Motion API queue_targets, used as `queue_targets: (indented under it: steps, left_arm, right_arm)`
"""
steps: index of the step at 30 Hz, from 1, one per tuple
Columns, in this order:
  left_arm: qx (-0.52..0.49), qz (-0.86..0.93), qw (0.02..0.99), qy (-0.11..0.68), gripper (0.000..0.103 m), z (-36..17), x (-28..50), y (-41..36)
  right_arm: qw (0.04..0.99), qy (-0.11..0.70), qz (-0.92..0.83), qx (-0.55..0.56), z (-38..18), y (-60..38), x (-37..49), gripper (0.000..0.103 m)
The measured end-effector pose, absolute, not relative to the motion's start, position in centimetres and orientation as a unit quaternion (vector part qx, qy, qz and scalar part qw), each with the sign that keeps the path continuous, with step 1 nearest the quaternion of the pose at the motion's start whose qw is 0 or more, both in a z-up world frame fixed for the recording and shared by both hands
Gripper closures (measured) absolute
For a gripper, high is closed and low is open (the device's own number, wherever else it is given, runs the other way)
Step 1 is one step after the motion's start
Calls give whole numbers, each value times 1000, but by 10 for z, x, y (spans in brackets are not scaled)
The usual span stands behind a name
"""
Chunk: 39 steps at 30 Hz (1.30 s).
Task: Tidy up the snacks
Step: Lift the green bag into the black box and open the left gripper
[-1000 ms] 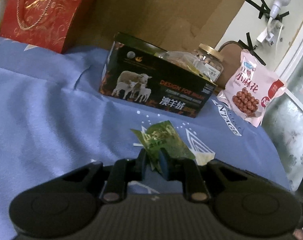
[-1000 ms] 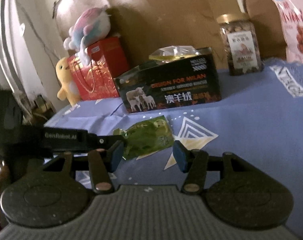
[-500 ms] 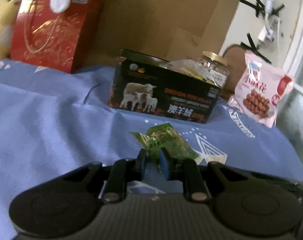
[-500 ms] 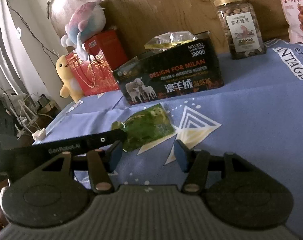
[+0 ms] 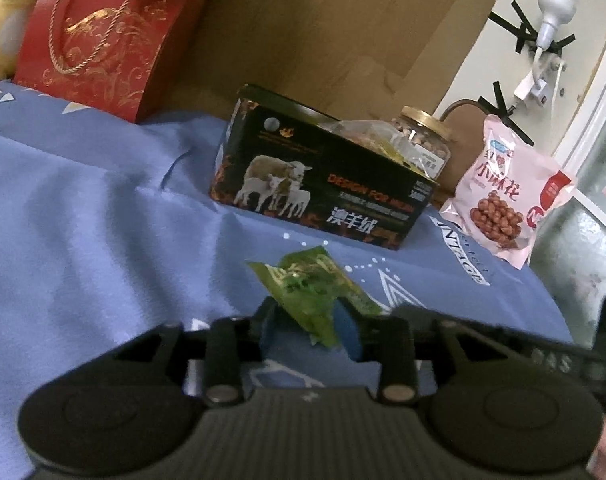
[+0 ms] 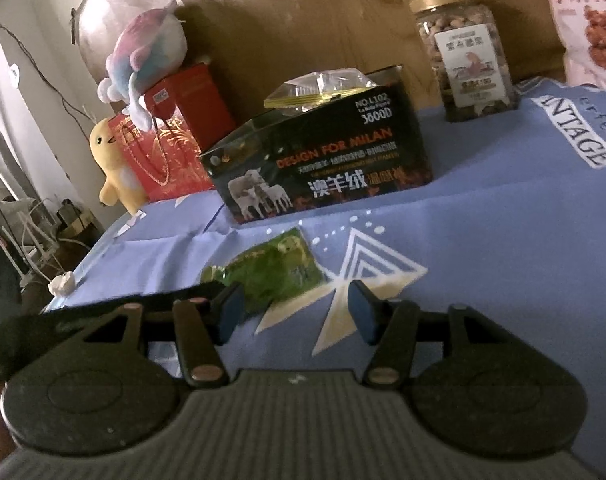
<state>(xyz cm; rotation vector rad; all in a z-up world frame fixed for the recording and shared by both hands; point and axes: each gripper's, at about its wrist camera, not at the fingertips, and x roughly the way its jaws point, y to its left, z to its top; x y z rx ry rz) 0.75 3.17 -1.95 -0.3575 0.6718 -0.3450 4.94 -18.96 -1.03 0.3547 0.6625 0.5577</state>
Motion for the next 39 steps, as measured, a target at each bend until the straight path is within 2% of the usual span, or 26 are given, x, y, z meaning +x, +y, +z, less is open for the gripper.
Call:
queue_targets:
  steps: [6,8,9,10,12,18,21,22,24,25,27,30,31,32,39]
  left_arm:
    - [-169,-168,915,327,71,-19,12,30]
    - [-177,-170,912,327,77,-20,12,32]
    - [-184,-174,910,329,79,-21,13,34]
    - [-194,-177,906,331,86,-23,14,37]
    - [-213,-193,897,336,86,-25,16,41]
    - [-213,-192,897,336,86,-25,16,39]
    - [-221,-195,893,341,85,-26,19,41]
    - [-225,-195,890,344,81,-26,20,42]
    - [-246,-207,883,342,64,-27,22,45]
    - [-260,-213,879,340,55,-27,22,46]
    - [-262,-207,880,338,53,-26,24,42]
    - [-239,-192,890,339,69,-25,27,34]
    - [-241,-191,888,343,85,-26,29,35]
    - [-253,-194,880,351,88,-29,31,37]
    - [-343,-226,836,363,89,-39,28,59]
  right_arm:
    - [879,325,303,174,-13,-179,60,44]
    - [871,332,320,169,-13,-178,59,58]
    - [865,339,329,169,-14,-177,58,77]
    - [859,345,339,169,-15,-177,58,86]
    - [852,335,365,171,-13,-178,53,89]
    - [869,292,379,127,-5,-169,36,85]
    - [876,282,366,139,-5,-173,36,75]
    - [878,278,360,151,-5,-177,38,65]
    - [882,272,340,180,-6,-186,41,52]
    - [881,272,335,194,-8,-191,43,50]
    - [873,280,333,221,-10,-197,49,50]
    - [863,287,332,252,-13,-206,55,46]
    - [859,289,334,261,-14,-208,56,46]
    - [854,291,334,271,-15,-210,56,46]
    - [817,311,340,346,-24,-226,65,45]
